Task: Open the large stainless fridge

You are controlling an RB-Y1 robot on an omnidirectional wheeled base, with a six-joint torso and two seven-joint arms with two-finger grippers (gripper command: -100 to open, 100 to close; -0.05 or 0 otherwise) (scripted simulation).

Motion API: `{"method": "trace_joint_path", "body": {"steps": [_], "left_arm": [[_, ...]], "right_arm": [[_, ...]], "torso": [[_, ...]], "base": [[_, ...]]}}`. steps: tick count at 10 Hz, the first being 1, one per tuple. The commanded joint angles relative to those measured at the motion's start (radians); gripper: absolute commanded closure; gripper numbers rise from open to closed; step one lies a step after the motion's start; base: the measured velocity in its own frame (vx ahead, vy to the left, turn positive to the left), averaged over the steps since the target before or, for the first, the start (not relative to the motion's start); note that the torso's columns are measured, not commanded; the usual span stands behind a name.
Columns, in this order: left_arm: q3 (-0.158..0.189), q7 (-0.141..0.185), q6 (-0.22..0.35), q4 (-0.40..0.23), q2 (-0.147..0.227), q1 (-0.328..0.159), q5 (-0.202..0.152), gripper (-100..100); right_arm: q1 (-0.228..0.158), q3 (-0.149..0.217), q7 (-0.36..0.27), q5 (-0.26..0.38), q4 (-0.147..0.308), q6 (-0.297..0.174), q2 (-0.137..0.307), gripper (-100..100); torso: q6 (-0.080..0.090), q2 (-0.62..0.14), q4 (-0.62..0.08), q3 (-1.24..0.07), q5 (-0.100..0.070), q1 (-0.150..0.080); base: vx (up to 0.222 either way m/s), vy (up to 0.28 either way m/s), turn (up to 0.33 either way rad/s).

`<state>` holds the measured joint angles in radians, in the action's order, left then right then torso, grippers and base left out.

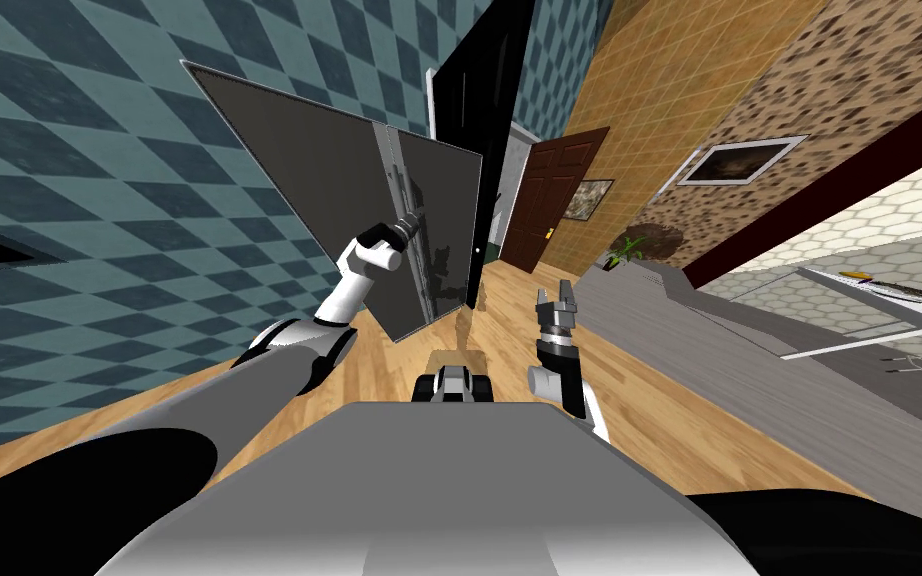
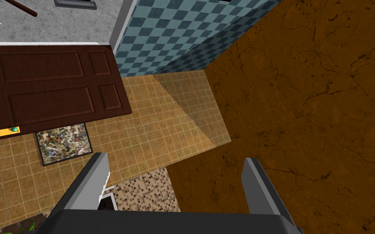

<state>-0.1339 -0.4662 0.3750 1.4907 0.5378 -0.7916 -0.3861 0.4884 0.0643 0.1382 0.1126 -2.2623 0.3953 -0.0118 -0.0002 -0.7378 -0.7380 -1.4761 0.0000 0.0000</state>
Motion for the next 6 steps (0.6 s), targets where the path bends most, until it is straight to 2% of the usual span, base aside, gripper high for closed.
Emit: {"method": "trace_joint_path", "body": {"steps": [1,2,3,4,5,6], "left_arm": [[-0.011,-0.013,0.042,-0.069,0.029,-0.077,-0.013,-100],[-0.02,-0.024,0.078,-0.105,0.055,-0.111,-0.024,-100],[-0.02,-0.024,0.078,-0.121,0.055,-0.132,-0.024,-100],[-0.029,-0.033,0.113,-0.152,0.081,-0.162,-0.033,-100],[-0.029,-0.033,0.113,-0.173,0.081,-0.184,-0.033,-100],[-0.039,-0.042,0.147,-0.21,0.107,-0.221,-0.042,-100]], "right_arm": [[0.0,0.0,0.0,0.0,0.0,0.0,0.0,0],[0.0,0.0,0.0,0.0,0.0,0.0,0.0,0],[0.0,0.0,0.0,0.0,0.0,0.0,0.0,0],[0.0,0.0,0.0,0.0,0.0,0.0,0.0,0],[0.0,0.0,0.0,0.0,0.0,0.0,0.0,0],[0.0,0.0,0.0,0.0,0.0,0.0,0.0,0]], "torso": [[0.0,0.0,0.0,0.0,0.0,0.0],[0.0,0.0,0.0,0.0,0.0,0.0],[0.0,0.0,0.0,0.0,0.0,0.0],[0.0,0.0,0.0,0.0,0.0,0.0],[0.0,0.0,0.0,0.0,0.0,0.0],[0.0,0.0,0.0,0.0,0.0,0.0]], "base": [[0.016,-0.004,-0.031],[0.019,-0.007,-0.073],[0.018,-0.004,-0.033],[0.022,-0.007,-0.063],[0.02,-0.004,-0.033],[0.025,-0.006,-0.059]]}}
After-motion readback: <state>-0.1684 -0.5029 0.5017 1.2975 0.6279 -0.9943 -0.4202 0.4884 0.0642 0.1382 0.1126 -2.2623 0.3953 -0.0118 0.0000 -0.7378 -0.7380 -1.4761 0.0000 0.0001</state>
